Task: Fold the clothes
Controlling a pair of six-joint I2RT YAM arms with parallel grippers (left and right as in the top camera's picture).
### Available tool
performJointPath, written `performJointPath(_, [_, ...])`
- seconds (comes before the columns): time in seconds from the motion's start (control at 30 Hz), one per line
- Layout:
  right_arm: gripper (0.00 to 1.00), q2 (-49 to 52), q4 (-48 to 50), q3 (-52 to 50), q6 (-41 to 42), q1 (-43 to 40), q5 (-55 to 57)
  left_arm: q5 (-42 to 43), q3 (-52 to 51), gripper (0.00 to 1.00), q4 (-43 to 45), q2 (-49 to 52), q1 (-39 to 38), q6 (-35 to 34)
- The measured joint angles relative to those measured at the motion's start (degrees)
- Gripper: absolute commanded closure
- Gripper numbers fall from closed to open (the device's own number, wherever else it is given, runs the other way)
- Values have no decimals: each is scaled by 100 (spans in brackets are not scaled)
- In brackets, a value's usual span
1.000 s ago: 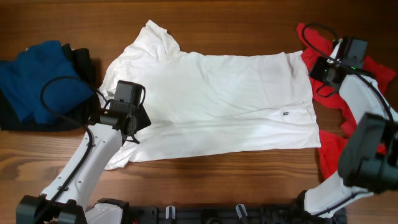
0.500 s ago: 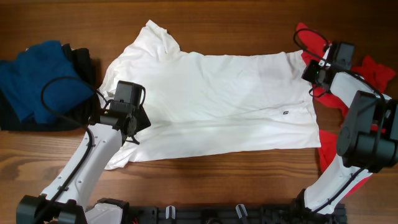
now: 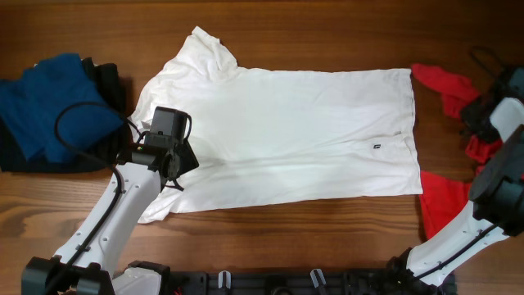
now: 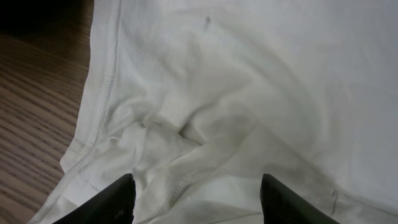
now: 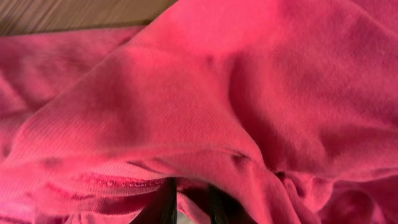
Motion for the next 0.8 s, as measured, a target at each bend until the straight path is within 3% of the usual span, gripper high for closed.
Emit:
performJointPath(0.2, [70,0,-125,39,83,-9,-476,0,0,36,15,0,0,0])
performJointPath(0.47, [60,-17,-350,39,-168,140,-2328,24,2,36,363,0,0,262])
performJointPath(0.5, [52,-94,-544,37,-310,203,-2653,50,11,32,407,0,0,494])
performJointPath(0.6, [46,-431,-957,37,-584,306,-2994,107,179,25,317,2,2,804])
performJointPath(0.8, [41,-1515,-1853,50,-1056,651,-3314,256,1259,27,433,57,184,1213])
